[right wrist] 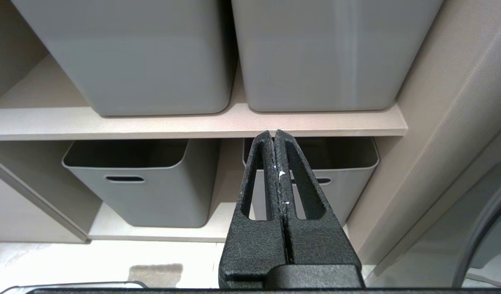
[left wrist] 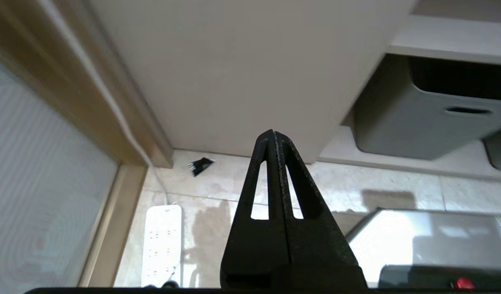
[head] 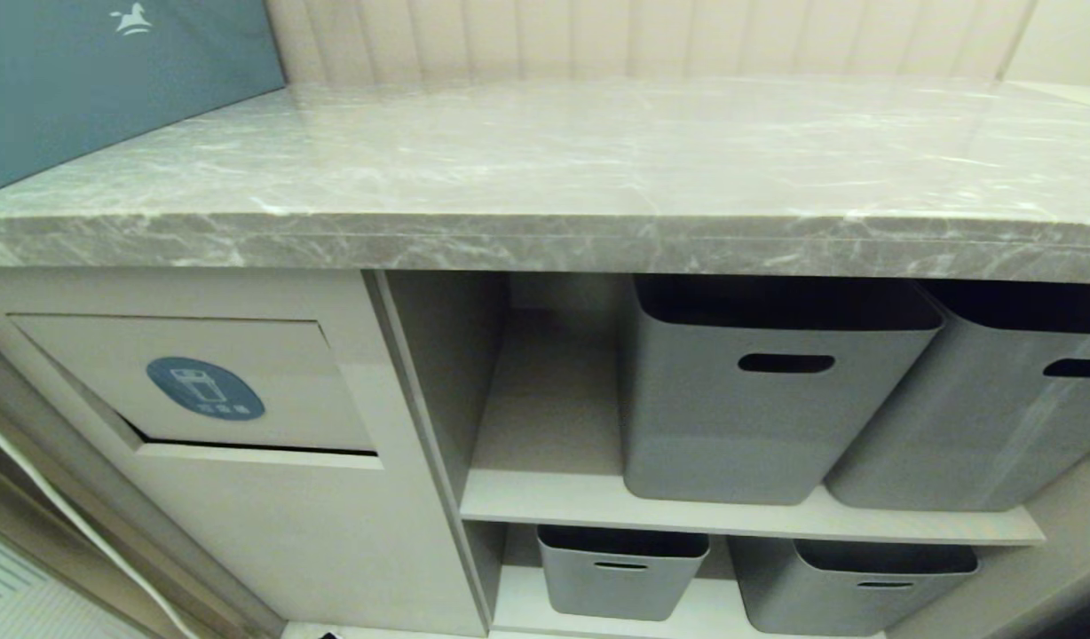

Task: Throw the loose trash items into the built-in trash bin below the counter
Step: Pick up the garbage

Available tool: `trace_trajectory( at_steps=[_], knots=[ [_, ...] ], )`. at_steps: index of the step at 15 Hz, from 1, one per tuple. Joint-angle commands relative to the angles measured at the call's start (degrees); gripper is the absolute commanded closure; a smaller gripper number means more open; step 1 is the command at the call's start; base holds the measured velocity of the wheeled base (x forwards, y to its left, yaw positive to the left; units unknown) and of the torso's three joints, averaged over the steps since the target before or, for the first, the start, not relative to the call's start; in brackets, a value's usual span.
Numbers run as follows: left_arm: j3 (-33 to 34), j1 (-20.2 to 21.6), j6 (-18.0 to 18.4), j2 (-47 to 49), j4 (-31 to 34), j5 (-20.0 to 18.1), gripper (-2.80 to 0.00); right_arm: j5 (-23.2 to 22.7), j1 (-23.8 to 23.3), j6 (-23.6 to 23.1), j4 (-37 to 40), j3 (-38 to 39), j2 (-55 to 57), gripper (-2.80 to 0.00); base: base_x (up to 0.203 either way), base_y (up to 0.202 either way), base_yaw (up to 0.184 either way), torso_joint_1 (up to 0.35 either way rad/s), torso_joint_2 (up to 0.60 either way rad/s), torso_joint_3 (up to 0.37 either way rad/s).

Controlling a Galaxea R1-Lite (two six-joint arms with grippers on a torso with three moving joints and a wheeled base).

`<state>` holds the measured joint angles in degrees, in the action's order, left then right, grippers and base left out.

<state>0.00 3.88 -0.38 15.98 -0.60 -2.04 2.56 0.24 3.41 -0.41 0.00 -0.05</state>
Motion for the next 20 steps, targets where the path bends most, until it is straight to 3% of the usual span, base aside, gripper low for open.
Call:
trace_trajectory(
  at_steps=[1,4,8,20],
  knots=[
    [0.1,-2.8,-0.1,0.2,0.3,0.0,0.0,0.0,0.0,-0.1,0.0,0.1,0.0,0.0,0.0,0.0,0.0,0.0,0.0,0.0],
    [0.1,-4.5,-0.1,-3.2,0.4,0.1,0.0,0.0,0.0,-0.1,0.0,0.1,0.0,0.0,0.0,0.0,0.0,0.0,0.0,0.0],
    [0.2,-4.2,0.5,-16.5,0.4,1.1,0.0,0.1,0.0,0.1,0.0,0.1,0.0,0.0,0.0,0.0,0.0,0.0,0.0,0.0],
    [0.2,-4.1,0.5,-15.8,0.4,1.8,0.0,0.1,0.0,0.1,0.0,0.1,0.0,0.0,0.0,0.0,0.0,0.0,0.0,0.0]
  ],
)
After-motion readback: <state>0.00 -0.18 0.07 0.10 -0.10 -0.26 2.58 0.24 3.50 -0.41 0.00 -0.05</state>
